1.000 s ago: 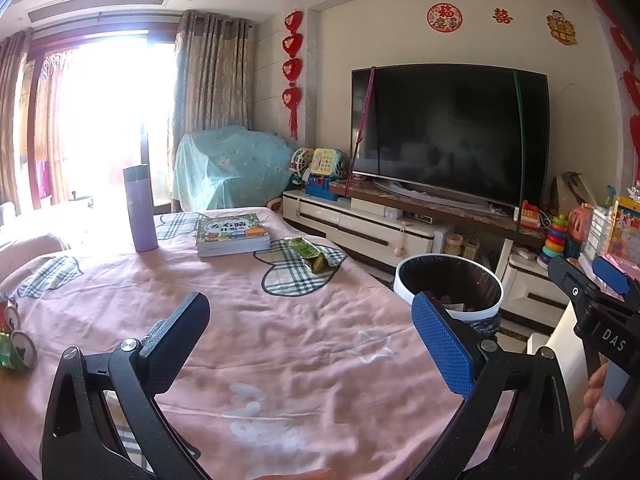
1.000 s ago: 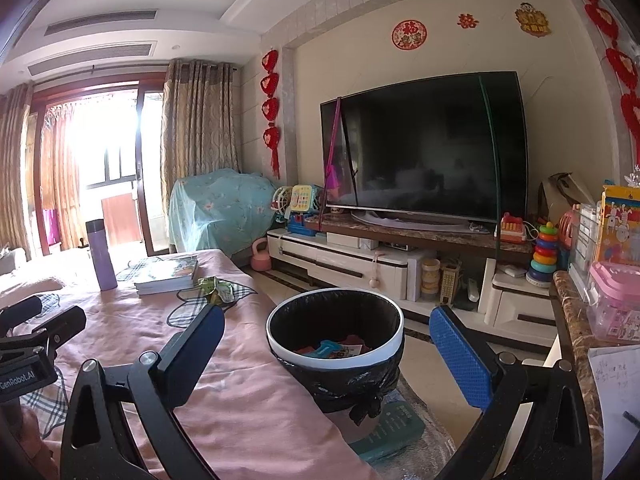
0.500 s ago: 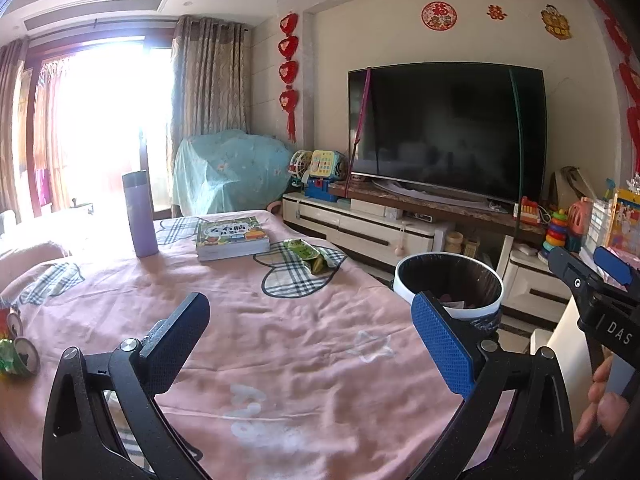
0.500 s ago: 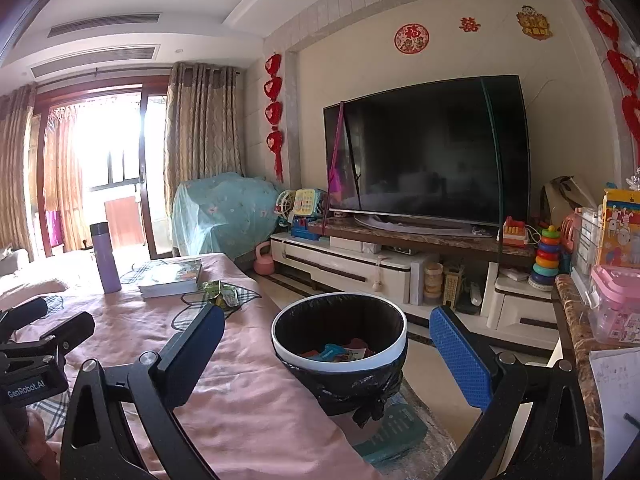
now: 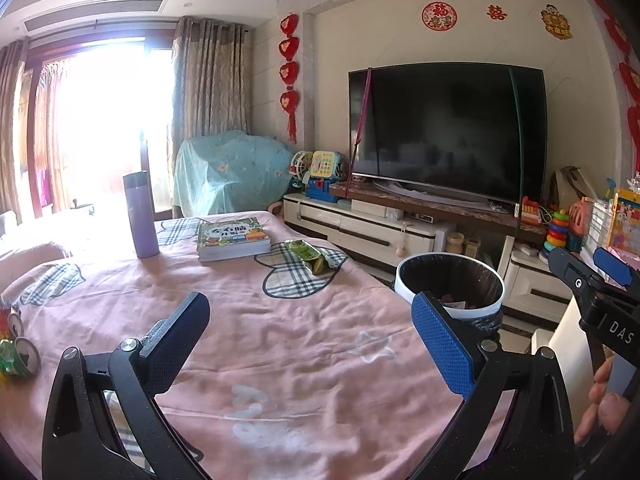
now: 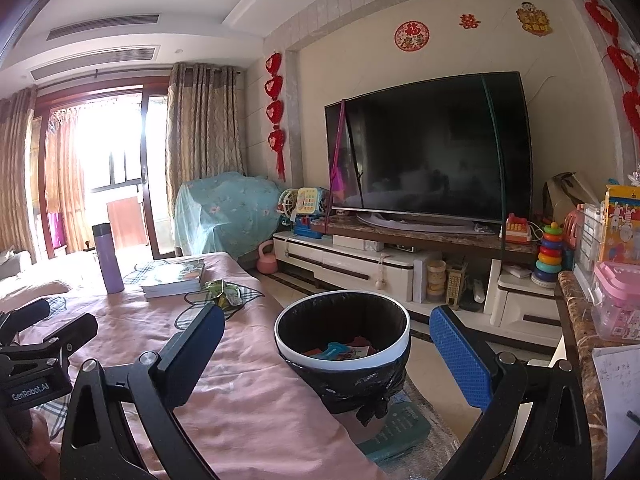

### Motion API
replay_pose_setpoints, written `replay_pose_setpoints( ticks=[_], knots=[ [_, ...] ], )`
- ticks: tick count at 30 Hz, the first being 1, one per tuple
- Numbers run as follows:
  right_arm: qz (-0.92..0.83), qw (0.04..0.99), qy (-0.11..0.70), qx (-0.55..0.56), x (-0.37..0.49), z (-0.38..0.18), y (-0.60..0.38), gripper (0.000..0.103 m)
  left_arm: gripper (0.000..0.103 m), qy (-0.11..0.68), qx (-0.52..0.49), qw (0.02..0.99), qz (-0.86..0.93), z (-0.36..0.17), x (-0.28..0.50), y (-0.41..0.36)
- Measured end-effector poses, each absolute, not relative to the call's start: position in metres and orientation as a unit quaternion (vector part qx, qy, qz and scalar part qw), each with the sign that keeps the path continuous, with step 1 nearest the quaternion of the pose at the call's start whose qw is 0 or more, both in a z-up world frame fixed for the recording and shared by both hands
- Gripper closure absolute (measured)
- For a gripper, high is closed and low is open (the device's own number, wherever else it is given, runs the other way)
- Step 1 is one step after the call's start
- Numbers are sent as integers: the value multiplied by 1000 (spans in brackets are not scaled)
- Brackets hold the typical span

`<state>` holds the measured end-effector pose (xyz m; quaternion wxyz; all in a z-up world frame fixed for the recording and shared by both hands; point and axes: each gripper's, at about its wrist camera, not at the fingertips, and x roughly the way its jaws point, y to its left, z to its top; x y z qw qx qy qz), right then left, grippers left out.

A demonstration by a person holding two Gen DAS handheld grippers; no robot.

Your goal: Collect trash

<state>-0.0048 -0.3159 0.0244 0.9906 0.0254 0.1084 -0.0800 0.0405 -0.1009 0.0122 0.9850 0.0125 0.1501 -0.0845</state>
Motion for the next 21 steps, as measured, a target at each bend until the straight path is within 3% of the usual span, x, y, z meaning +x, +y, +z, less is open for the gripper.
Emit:
replay_pose_setpoints(
  ticks=[21],
  knots=[
    [-74,991,108,24,-4,25,-314,0,0,152,11,984,-88,10,38,-101]
  ],
)
